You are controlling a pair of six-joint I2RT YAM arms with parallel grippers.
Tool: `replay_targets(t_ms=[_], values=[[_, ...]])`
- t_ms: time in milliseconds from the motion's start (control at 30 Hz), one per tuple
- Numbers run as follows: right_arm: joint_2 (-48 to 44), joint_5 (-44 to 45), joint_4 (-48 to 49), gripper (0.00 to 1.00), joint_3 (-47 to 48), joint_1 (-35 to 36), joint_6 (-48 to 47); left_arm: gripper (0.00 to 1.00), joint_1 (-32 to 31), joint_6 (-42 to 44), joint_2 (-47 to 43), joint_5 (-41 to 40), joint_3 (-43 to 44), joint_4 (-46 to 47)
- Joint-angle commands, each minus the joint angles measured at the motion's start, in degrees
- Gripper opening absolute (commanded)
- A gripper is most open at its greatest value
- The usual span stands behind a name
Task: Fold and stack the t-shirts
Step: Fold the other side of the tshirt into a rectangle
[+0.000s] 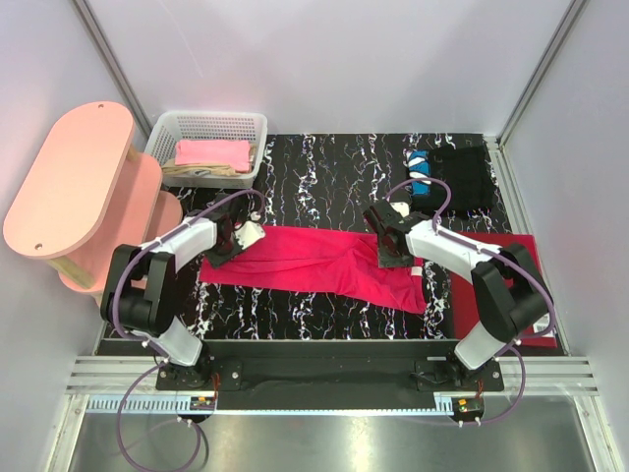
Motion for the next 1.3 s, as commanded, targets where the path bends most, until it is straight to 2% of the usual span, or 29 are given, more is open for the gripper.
replay_targets(t_ms=[0, 33, 67, 167, 200, 633, 767, 867, 1267], values=[[0.90, 0.07, 2.07, 0.44, -0.38, -0.91, 0.00, 0.26, 0.43, 1.29, 0.98, -0.62, 2.95, 2.18], [1.16, -0.19, 2.16, 0.43, -0.55, -1.00, -0.09, 0.22, 0.34, 1.47, 1.33, -0.88, 3.13, 2.26], [1.25, -0.28, 2.50, 0.43, -0.64, -1.26, -0.09, 0.14, 0.43, 1.73, 1.59, -1.06, 3.39, 2.18], [1.77, -0.37, 3.03, 0.41, -0.91, -1.62, -0.35, 0.01, 0.78, 2.35, 2.03, -1.24, 3.48, 2.44], [1.86, -0.45, 3.12, 0.41, -1.00, -1.79, -0.35, 0.00, 0.95, 2.61, 2.21, -1.24, 3.66, 2.79], [2.30, -0.54, 3.39, 0.34, 1.29, -5.31, -1.49, 0.00, 3.15, 3.58, 4.58, -0.80, 4.18, 4.37], [3.71, -0.45, 3.65, 0.31, 2.25, -6.80, -1.76, 0.00, 3.24, 3.58, 5.55, -1.15, 5.94, 4.20], [5.29, -0.54, 4.09, 0.24, 3.22, -8.47, -1.94, 0.00, 3.42, 3.84, 6.16, -1.76, 7.61, 4.11], [7.14, -0.19, 3.56, 0.18, 9.02, -14.36, -2.99, 0.00, 5.35, 4.99, 6.60, -2.20, 7.26, 4.11]])
